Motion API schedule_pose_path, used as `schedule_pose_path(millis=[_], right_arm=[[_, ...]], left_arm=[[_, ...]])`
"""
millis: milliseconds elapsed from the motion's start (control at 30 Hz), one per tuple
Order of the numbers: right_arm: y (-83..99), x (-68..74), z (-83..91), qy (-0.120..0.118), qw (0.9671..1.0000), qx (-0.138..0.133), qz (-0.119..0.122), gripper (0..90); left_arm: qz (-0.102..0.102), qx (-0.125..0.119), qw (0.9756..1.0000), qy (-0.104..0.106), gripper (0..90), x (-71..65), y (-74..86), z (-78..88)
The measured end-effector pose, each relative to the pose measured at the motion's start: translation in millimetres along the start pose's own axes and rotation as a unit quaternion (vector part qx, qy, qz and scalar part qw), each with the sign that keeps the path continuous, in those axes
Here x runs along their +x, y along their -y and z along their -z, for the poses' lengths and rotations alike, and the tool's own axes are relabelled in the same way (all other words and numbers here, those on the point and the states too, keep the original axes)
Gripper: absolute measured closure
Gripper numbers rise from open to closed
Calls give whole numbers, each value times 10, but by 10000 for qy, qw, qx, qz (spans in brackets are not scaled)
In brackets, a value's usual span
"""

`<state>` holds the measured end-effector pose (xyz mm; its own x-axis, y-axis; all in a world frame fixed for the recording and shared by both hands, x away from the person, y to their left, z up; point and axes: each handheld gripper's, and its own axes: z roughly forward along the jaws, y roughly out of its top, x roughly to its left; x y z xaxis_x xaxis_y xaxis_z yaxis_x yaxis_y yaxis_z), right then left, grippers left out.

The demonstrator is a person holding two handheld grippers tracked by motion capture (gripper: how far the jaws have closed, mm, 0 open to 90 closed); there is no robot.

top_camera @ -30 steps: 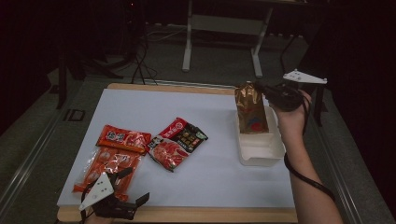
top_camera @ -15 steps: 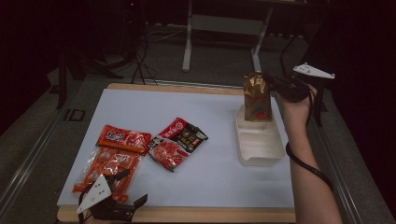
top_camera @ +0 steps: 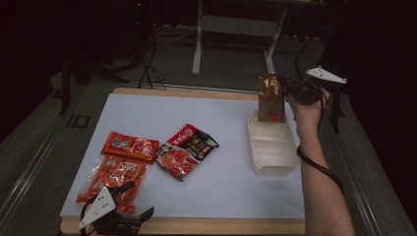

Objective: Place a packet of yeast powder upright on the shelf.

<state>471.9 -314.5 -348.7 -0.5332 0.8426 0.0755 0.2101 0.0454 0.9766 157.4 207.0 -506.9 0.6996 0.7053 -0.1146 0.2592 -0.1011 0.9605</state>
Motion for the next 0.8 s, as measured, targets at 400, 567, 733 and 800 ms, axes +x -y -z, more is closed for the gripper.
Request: schedule_pose_path(millis=[400, 567, 733, 800], right_arm=[[201, -117, -239, -4, 9999, -60, -142, 898], [282, -127, -306, -82, 9997, -10, -229, 898], [322, -132, -334, -104, 9995, 93, -287, 898], [365, -117, -351, -135, 9992, 213, -297, 897]], left_arm=[[13, 13, 10000, -67, 3, -13, 18, 52], [39, 31, 10000, -68, 3, -9, 23, 53], [27, 37, 10000, -57, 3, -12, 23, 52], [22, 38, 10000, -55, 3, -13, 22, 52]])
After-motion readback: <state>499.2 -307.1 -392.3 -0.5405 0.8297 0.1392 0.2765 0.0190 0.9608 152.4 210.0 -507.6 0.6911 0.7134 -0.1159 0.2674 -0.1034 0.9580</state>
